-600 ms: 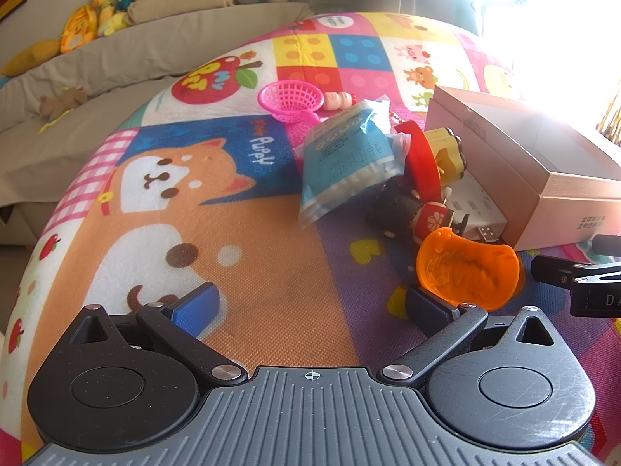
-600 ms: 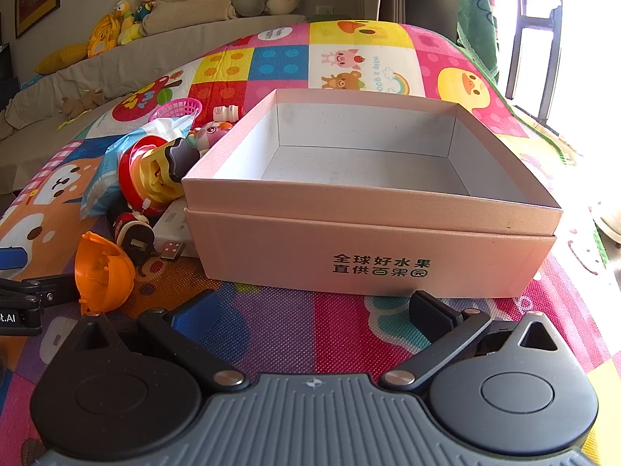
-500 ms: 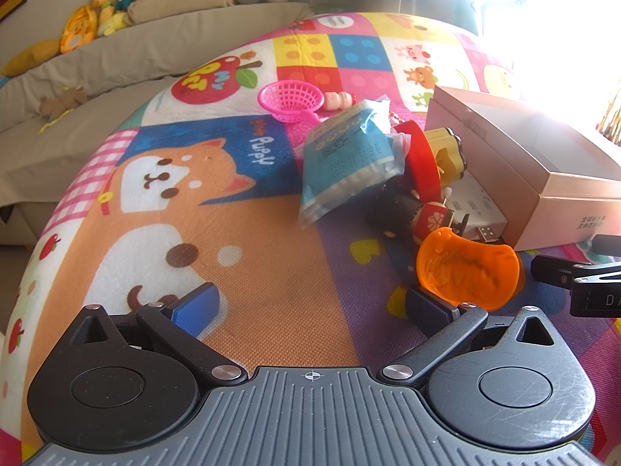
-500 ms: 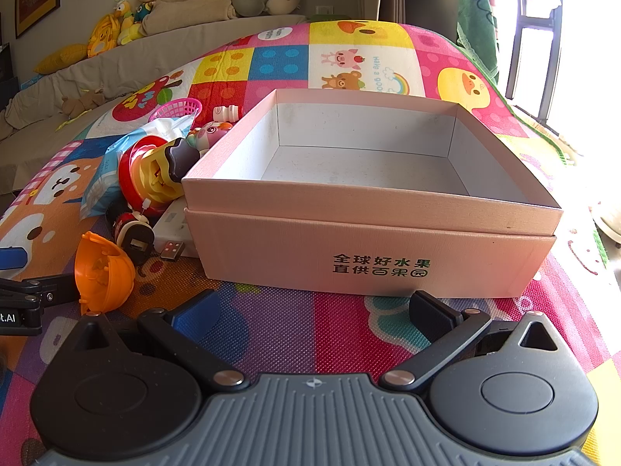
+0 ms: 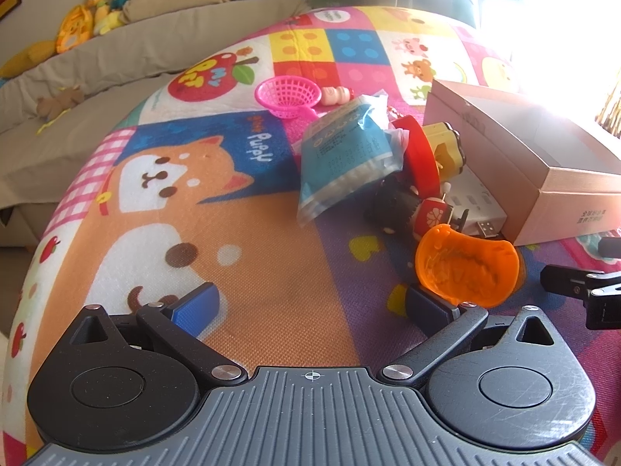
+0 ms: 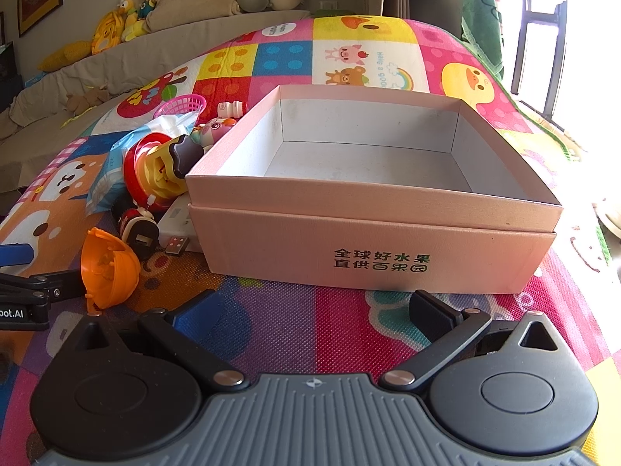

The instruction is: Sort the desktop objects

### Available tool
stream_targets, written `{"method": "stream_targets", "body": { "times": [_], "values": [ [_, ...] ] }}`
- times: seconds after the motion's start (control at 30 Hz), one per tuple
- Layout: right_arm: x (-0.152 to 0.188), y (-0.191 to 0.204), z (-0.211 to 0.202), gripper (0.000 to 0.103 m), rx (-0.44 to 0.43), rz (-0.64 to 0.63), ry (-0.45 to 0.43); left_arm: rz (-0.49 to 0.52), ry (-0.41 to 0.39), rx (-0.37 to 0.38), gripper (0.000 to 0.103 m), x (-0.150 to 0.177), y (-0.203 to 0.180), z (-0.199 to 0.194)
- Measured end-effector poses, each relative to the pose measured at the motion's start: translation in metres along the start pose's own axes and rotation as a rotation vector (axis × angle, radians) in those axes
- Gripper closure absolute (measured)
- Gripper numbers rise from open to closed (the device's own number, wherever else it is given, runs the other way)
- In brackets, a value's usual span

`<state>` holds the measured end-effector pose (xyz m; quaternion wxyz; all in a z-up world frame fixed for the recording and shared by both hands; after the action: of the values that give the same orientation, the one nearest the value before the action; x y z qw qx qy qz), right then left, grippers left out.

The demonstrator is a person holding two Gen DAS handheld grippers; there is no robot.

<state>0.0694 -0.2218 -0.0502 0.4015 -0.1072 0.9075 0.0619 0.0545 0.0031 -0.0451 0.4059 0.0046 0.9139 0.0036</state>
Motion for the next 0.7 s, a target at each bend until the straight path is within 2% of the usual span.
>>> {"method": "stream_targets", "body": {
  "times": [0.7],
  "values": [
    [0.0034,0.0008,-0.0044,0.0,0.011,-0.015,0.015,-0.004,-0.005,-0.001,0.0,0.0009,-0.0009,-0.0008]
  ]
}}
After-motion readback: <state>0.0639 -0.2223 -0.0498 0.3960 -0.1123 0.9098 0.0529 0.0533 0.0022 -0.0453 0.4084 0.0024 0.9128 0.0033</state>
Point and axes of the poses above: each gripper's, at about its wrist camera, not at the fingertips, and z roughly the way its jaws point, y to its left, x to its underside, the point moved 7 cm from there along z, roughly the way its jaws point
